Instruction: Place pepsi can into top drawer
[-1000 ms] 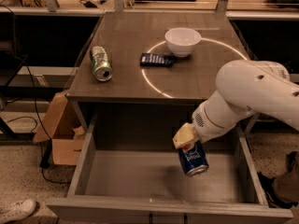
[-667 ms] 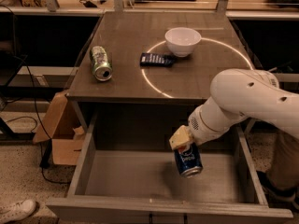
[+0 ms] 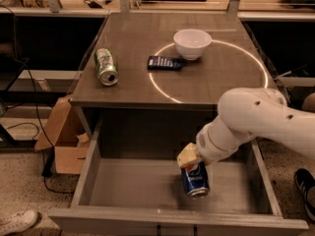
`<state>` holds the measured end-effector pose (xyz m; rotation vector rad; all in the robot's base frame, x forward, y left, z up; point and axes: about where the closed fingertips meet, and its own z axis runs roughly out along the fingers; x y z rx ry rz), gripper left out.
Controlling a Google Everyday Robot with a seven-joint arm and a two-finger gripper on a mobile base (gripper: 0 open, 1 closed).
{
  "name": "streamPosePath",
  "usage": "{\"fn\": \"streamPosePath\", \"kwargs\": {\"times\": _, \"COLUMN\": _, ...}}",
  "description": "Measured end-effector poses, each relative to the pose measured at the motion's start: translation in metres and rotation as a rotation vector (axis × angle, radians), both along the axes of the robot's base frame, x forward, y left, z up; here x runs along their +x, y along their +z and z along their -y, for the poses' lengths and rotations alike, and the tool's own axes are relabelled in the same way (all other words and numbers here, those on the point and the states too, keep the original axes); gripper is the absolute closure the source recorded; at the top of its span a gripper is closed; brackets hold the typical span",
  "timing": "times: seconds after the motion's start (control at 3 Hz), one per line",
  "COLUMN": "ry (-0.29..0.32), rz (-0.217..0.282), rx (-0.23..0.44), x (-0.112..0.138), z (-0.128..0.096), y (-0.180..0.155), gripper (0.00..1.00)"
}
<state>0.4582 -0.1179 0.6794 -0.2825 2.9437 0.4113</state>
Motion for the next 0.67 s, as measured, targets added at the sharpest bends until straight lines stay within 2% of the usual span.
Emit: {"fn": "streamPosePath", "kwargs": {"times": 0.67, "ry": -0.114, "rz": -0.054, "rx": 0.03, "x": -0.016, "z": -0.02, "y": -0.069, "gripper": 1.0}}
